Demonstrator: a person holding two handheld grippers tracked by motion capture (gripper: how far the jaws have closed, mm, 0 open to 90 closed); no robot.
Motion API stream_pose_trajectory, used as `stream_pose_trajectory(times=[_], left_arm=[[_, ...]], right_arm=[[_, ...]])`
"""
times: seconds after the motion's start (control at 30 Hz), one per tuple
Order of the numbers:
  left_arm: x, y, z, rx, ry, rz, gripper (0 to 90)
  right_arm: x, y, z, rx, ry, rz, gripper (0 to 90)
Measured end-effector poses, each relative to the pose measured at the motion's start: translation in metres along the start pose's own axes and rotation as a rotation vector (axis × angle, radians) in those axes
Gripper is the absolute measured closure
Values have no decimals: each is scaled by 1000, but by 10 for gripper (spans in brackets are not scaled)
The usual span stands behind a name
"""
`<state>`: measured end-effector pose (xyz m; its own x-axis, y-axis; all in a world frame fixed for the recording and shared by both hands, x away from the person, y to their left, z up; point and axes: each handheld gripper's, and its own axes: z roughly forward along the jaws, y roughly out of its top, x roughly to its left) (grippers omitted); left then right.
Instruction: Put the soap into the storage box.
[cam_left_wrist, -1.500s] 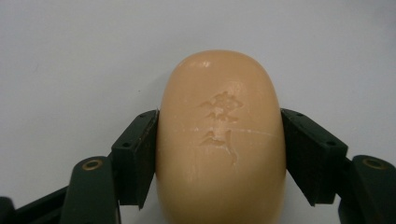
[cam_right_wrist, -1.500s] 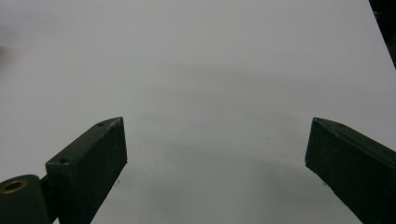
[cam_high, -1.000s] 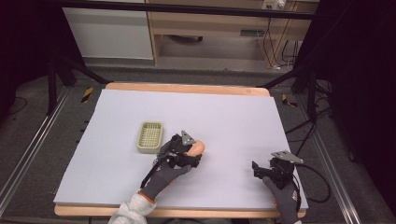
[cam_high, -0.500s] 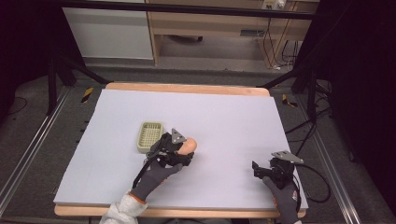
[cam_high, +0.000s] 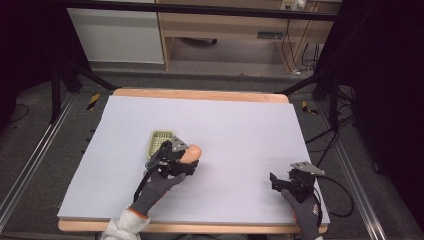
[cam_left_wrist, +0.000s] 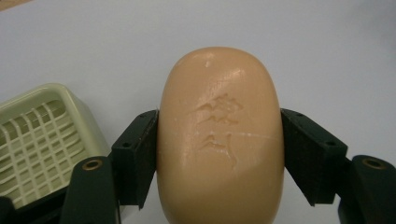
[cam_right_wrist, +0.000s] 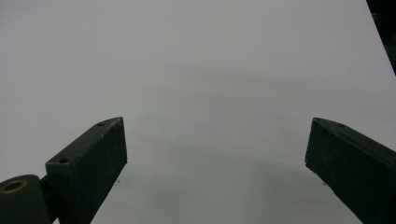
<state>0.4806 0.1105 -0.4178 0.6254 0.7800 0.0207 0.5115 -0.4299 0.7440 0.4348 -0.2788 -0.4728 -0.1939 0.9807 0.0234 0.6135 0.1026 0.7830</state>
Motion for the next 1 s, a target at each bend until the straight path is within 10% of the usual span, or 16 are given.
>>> stream_pose_trajectory(times=[1.0], left_arm=[[56, -5, -12, -19, 108, -107, 315]], right_arm=[[1, 1, 0, -1, 2, 0, 59]])
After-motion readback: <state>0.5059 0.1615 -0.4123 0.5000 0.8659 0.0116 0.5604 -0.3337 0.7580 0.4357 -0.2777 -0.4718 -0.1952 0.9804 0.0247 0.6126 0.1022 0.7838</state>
